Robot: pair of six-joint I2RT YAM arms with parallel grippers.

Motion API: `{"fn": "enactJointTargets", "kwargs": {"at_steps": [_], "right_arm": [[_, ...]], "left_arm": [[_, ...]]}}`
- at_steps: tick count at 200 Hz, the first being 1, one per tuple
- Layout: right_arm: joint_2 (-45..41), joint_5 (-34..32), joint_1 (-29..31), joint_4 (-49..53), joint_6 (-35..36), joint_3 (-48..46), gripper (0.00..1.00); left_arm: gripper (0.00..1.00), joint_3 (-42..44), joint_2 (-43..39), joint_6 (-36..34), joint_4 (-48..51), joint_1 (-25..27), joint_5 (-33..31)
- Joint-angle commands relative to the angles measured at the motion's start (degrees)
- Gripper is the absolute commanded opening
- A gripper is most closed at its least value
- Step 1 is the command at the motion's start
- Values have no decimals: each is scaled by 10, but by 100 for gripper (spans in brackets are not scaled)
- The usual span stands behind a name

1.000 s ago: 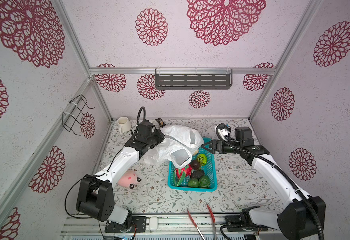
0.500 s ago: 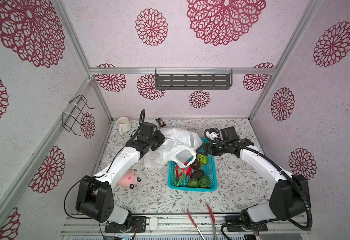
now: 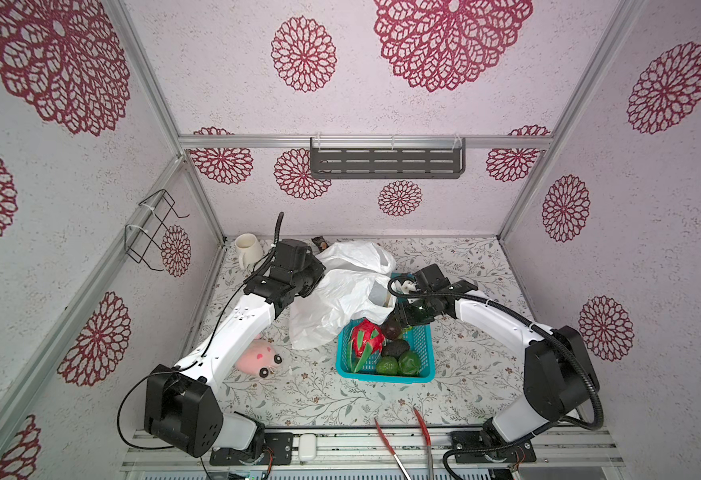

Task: Place the fruits into the plastic bag
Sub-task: 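Lower the right gripper into the basket and grasp the dark mangosteen, then lift the mangosteen into the bag held by the left gripper and release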

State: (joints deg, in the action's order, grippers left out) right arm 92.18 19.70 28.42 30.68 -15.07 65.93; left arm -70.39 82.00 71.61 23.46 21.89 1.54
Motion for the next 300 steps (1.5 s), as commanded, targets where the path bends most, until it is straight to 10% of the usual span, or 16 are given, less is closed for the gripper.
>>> {"fn": "enactJointTargets", "kwargs": {"at_steps": [1,102,151,186,300], "right_arm": [[16,-24,7,-18,-23,-3,59],[85,-115,42,-23,-36,6,77],[120,-125,44,-22,-38,21,71],[87,-132,44,-36,-34,11,42],[-122,5,-20,-111,6,-12,41]], "left_arm": [[0,-5,1,-4,13,3,-15],[0,1,7,-20,11,3,-6],[0,1,13,-22,7,3,3],[0,-2,16,-33,7,3,8],[0,-8,7,-126,-27,-18,132]]}}
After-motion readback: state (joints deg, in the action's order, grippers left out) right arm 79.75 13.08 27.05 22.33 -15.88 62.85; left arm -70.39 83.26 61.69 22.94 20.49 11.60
